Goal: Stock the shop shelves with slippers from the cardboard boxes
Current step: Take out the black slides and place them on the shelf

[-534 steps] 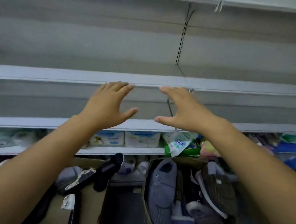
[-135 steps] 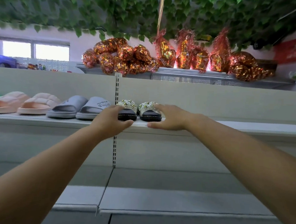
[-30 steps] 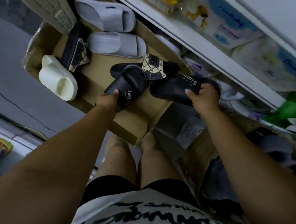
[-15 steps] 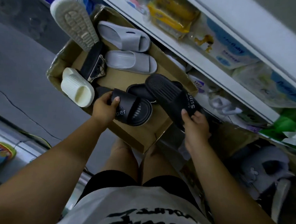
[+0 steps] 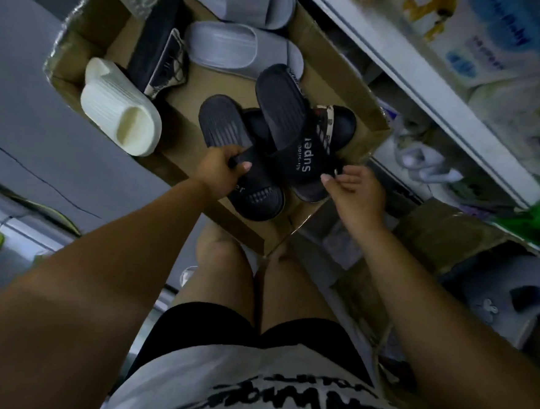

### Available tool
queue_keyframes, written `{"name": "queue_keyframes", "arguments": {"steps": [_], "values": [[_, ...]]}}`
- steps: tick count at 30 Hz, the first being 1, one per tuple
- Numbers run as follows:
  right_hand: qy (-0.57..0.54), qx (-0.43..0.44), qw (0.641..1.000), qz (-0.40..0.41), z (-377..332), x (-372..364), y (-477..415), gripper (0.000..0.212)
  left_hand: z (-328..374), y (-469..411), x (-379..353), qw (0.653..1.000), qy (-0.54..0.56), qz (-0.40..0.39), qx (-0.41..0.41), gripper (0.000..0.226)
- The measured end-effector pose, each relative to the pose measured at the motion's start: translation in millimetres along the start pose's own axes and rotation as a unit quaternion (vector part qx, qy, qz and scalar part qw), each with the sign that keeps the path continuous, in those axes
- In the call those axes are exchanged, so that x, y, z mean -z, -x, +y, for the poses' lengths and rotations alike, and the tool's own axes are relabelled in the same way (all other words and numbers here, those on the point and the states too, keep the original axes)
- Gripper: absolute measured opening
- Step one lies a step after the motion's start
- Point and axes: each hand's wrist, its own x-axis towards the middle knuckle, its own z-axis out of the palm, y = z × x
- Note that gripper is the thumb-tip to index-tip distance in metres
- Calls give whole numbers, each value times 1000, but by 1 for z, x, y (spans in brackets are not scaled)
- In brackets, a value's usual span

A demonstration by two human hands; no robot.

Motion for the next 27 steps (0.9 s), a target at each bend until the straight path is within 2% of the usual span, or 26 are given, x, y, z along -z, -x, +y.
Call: {"name": "queue_keyframes", "arguments": {"steps": [4, 6, 9, 13, 16, 18, 21, 23, 27], "values": [[66, 65, 994, -60, -6, -9, -30, 70, -29, -9, -16, 999, 3, 39, 12, 25], [98, 60, 987, -112, -11, -20, -47, 84, -37, -9, -25, 997, 19, 72, 31, 23], [145, 53, 978, -138, -5, -39, -68, 107, -49, -11, -39, 991, 1, 120, 62, 29], [131, 45, 981, -137, 5, -59, -81, 105, -56, -12, -48, 980, 45, 173, 85, 22], [108, 52, 987, -109, 11, -66, -80, 105, -63, -12, -54, 959, 199, 163, 122, 33], [97, 49, 989, -98, 12, -66, -75, 112, -68, -10, -57, 932, 291, 169, 134, 44], [83, 38, 990, -107, 6, -63, -68, 126, -65, -2, -55, 916, 331, 183, 132, 44], [72, 38, 989, -119, 0, -60, -62, 120, -58, 6, -52, 912, 344, 184, 126, 36], [55, 51, 986, -150, -18, -48, -39, 94, -47, 31, -43, 925, 316, 181, 105, 30]]}}
